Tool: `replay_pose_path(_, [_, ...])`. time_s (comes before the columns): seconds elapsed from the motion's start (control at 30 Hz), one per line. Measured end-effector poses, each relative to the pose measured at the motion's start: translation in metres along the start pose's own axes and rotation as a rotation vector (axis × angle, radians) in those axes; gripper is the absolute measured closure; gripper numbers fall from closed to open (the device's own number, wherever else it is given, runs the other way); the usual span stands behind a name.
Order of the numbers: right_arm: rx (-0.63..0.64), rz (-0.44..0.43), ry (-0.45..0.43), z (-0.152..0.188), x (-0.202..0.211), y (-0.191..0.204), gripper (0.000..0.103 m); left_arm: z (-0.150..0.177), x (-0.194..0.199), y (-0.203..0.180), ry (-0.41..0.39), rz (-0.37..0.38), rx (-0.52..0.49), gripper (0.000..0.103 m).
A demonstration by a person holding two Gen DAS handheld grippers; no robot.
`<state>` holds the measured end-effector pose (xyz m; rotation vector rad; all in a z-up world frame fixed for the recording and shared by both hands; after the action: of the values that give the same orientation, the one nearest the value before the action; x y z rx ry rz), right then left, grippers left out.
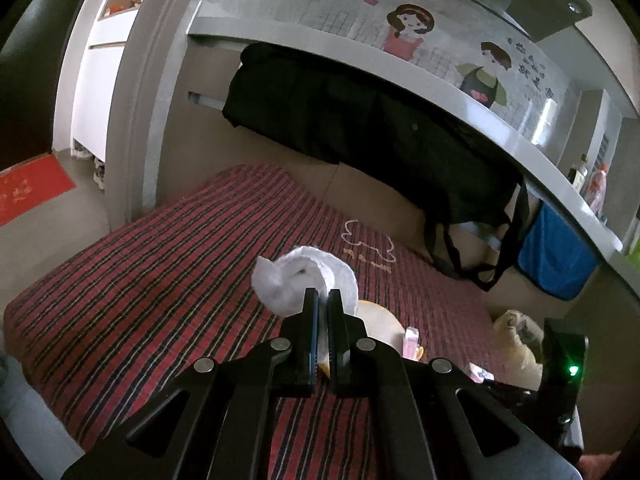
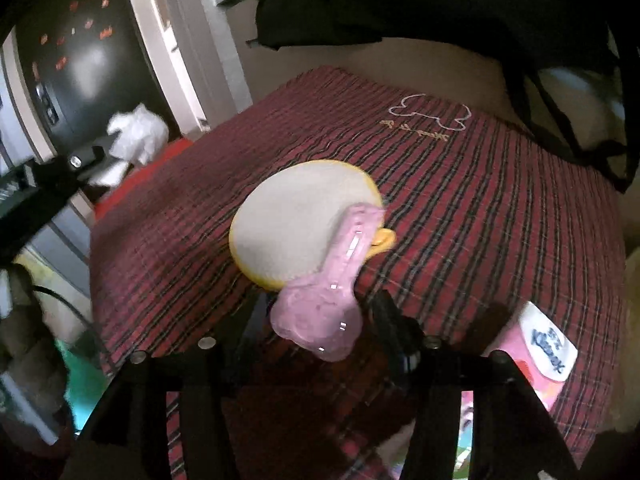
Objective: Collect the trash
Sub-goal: 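Grasp the pink plastic toy with the right tool and lift it, then carry the tissue with the left tool while the right tool carries the pink toy toward the bin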
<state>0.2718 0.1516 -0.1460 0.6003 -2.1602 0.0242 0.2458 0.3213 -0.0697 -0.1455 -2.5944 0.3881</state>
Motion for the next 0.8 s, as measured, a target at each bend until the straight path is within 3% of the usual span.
replay_pose_path(0.1, [0.025,0.023,0.028,-0.002,-0.011,0.003,0.051,0.002,0.008,-0.001,-0.007,-0.014,-0.01,0.099])
replay_pose_path(0.13, [0.027,0.018,0.03,-0.001,-0.011,0.002,0.057,0.003,0.009,-0.002,-0.008,-0.015,-0.011,0.099])
replay_pose_path(0.23, [0.009,-0.02,0.022,-0.002,-0.002,-0.002,0.059,0.003,0.015,-0.005,-0.009,-0.019,-0.021,0.099])
replay_pose_path(0.57, [0.034,-0.038,-0.182,-0.031,0.081,-0.02,0.059,-0.009,0.031,-0.053,-0.05,-0.009,-0.1,0.099])
replay_pose_path(0.8, [0.023,-0.066,-0.24,-0.041,0.115,-0.047,0.059,-0.008,0.031,-0.107,-0.053,0.014,-0.168,0.099])
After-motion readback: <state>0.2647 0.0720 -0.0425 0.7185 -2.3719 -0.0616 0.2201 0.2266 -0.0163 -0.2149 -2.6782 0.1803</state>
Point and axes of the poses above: each gripper's, at about its wrist camera, not at the fingertips, and x roughly against the way its jaws point, y to its left, z to its underside, the point moved 6 cm from there along -x, roughly the way its jaws point, and after that the axes turned 6 degrees about -x, right-handed, at the moved point
